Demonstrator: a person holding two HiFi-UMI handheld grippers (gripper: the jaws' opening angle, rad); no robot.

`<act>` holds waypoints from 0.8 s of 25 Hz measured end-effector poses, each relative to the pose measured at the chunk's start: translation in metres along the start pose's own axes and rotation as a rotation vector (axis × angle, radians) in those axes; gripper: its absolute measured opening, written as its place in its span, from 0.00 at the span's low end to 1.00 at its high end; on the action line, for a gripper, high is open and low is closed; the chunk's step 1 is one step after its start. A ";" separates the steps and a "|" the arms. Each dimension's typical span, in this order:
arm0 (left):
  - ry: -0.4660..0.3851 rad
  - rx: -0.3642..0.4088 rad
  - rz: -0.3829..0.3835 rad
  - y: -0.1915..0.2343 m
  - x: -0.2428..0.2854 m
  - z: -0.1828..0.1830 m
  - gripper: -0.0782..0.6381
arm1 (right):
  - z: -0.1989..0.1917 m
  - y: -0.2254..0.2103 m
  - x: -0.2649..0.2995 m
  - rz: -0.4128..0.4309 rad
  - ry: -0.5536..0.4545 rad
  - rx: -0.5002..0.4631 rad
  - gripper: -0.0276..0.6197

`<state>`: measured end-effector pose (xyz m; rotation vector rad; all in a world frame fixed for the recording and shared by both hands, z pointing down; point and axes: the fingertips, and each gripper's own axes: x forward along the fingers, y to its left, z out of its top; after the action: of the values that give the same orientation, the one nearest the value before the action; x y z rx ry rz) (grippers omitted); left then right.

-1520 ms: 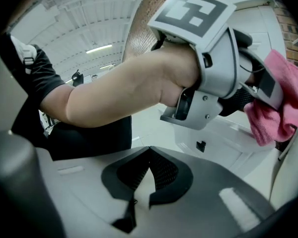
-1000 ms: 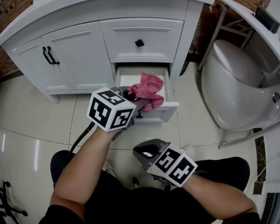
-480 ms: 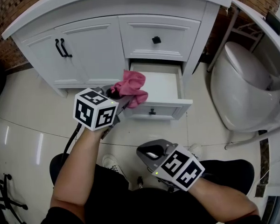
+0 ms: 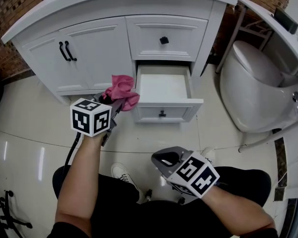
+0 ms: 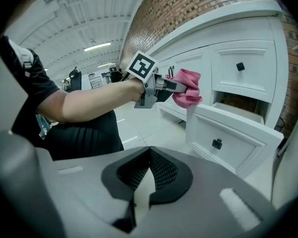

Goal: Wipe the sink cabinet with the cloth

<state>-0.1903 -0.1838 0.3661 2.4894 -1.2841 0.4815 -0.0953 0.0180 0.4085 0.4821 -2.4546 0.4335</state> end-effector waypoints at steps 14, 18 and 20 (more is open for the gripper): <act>-0.068 -0.028 0.033 0.005 -0.015 0.009 0.23 | -0.010 -0.015 -0.012 -0.047 -0.016 0.024 0.05; -0.062 0.002 -0.042 -0.035 -0.001 0.006 0.23 | -0.024 -0.028 -0.022 -0.069 -0.022 0.058 0.05; -0.059 0.020 -0.092 -0.065 0.014 0.000 0.23 | -0.034 -0.033 -0.026 -0.073 -0.018 0.083 0.05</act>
<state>-0.1294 -0.1578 0.3651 2.5841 -1.1856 0.4034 -0.0442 0.0089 0.4254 0.6107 -2.4352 0.5047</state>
